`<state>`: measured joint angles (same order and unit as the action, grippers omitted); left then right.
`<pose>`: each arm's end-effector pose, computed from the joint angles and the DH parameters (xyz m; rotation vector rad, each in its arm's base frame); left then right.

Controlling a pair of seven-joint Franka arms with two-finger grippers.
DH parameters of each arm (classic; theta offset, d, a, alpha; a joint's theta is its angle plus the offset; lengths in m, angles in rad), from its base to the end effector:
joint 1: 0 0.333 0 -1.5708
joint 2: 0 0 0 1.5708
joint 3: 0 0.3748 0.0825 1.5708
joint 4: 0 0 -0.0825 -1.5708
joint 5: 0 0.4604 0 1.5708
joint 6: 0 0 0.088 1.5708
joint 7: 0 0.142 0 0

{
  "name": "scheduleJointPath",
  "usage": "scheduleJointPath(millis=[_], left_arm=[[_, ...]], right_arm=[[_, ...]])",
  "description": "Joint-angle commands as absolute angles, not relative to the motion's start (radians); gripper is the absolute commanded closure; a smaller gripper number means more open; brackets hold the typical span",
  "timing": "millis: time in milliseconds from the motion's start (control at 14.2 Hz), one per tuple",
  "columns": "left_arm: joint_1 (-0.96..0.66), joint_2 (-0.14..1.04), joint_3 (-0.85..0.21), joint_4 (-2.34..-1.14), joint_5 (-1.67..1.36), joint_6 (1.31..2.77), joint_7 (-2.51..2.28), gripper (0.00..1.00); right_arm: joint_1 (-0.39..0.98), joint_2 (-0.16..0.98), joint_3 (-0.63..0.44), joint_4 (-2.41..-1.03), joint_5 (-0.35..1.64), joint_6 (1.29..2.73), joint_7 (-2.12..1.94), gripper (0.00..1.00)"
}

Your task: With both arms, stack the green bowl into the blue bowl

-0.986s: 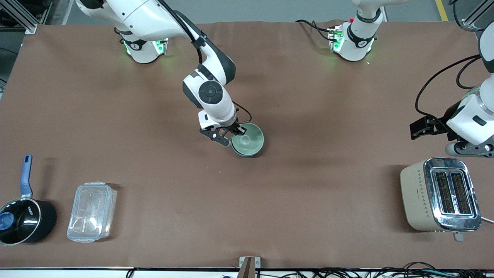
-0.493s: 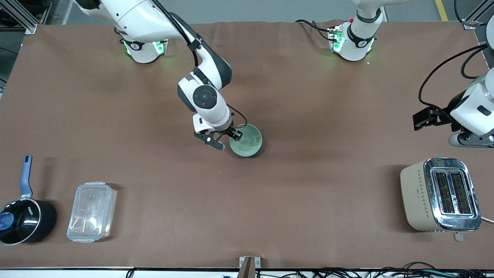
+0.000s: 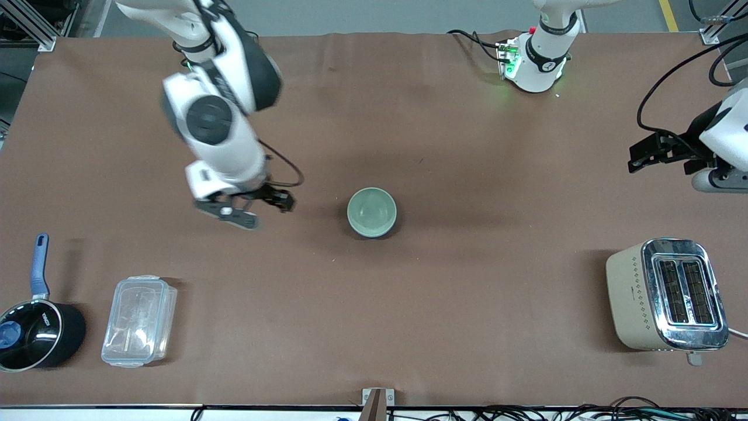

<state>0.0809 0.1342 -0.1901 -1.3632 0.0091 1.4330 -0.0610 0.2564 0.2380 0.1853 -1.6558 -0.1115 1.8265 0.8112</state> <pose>0.6601 -0.0615 0.6635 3.1283 -0.0725 -0.0989 0.6506 0.2831 0.4651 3.0090 -0.5190 -0.0209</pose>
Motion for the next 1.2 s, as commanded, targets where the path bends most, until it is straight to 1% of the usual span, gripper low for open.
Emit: scheduleJointPath(millis=[0,70,282,423,493,634,704,915,1127], left_arm=[[0.005,0.005,-0.075,-1.521,-0.040,1.473,-0.017,0.00],[-0.006,-0.012,-0.072,-1.534,-0.040,1.473,-0.009,0.00],[-0.014,-0.080,-0.072,-1.632,-0.037,1.514,-0.008,0.00],[-0.012,-0.086,-0.084,-1.640,-0.025,1.517,-0.011,0.00],[-0.012,-0.084,-0.100,-1.638,-0.020,1.517,-0.009,0.00],[-0.012,-0.083,-0.123,-1.638,0.010,1.517,-0.011,0.00],[-0.012,-0.083,-0.136,-1.637,0.037,1.517,-0.011,0.00],[-0.011,-0.083,-0.146,-1.635,0.044,1.511,-0.020,0.00],[-0.012,-0.072,-0.146,-1.618,0.044,1.511,-0.017,0.00]], right_arm=[[0.114,0.114,0.201,-1.700,-0.127,1.784,0.604,0.00],[0.086,0.085,0.192,-1.700,-0.127,1.770,0.538,0.00],[0.083,0.003,0.060,-1.697,-0.126,1.729,0.360,0.00],[0.083,-0.041,-0.017,-1.680,-0.110,1.711,0.252,0.00],[0.083,-0.049,-0.034,-1.651,-0.107,1.669,0.239,0.00],[0.063,-0.048,-0.079,-1.527,-0.034,1.529,0.233,0.00],[0.060,-0.045,-0.103,-1.487,-0.003,1.487,0.209,0.00],[0.055,-0.037,-0.115,-1.471,-0.003,1.486,0.057,0.00],[0.037,-0.037,-0.109,-1.471,0.001,1.486,0.066,0.00]])
